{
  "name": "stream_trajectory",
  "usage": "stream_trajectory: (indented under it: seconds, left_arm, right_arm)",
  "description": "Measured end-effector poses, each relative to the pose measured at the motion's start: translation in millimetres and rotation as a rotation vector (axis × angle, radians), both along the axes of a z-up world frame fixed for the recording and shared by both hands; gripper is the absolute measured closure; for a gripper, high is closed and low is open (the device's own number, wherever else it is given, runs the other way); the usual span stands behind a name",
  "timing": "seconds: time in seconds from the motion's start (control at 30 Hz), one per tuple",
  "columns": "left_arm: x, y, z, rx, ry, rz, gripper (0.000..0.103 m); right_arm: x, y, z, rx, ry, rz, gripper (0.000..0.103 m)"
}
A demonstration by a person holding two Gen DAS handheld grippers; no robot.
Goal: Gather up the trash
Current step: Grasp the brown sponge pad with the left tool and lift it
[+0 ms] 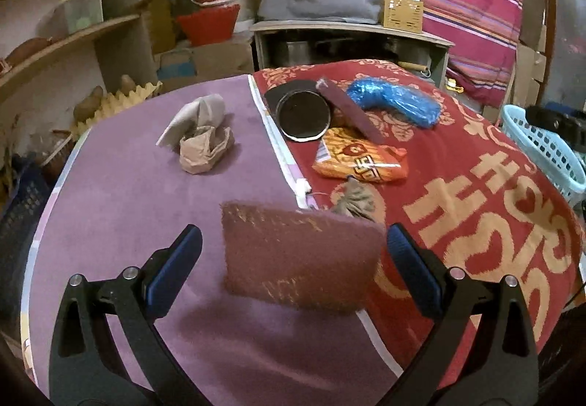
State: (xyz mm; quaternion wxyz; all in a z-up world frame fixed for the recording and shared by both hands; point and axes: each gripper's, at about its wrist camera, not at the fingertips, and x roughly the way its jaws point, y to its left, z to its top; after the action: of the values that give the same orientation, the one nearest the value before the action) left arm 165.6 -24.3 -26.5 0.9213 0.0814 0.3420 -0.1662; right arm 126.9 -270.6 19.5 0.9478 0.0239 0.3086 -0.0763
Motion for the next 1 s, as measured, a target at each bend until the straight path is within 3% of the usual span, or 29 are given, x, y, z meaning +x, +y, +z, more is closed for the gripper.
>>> stream_trajectory:
  seconds: [0.1, 0.23, 0.3, 0.37, 0.6, 0.77, 1.0]
  left_arm:
    - [11, 7, -2, -0.032, 0.021, -0.025, 0.005]
    - [26, 9, -12, -0.089, 0.125, -0.079, 0.006]
    - [28, 7, -14, -0.097, 0.139, -0.094, 0.013]
    - [28, 3, -14, -0.099, 0.141, -0.120, 0.018]
    - [12, -5, -4, -0.005, 0.057, -0.102, 0.019]
    - [-1, 14, 9, 0.017, 0.005, -0.053, 0.019]
    - [0, 72, 17, 0.016, -0.032, 0.143, 0.019]
  right_arm:
    - [3, 4, -1, -0.002, 0.003, 0.004, 0.010]
    - [6, 10, -3, -0.007, 0.010, 0.011, 0.010]
    - [8, 12, -4, -0.008, 0.013, 0.013, 0.010]
    - [9, 13, -4, -0.011, 0.014, 0.015, 0.010]
    - [17, 23, -6, -0.001, 0.020, 0.025, 0.010]
    - [25, 45, -10, 0.000, 0.028, 0.055, 0.010]
    - [23, 95, -15, -0.033, 0.036, 0.140, 0.010]
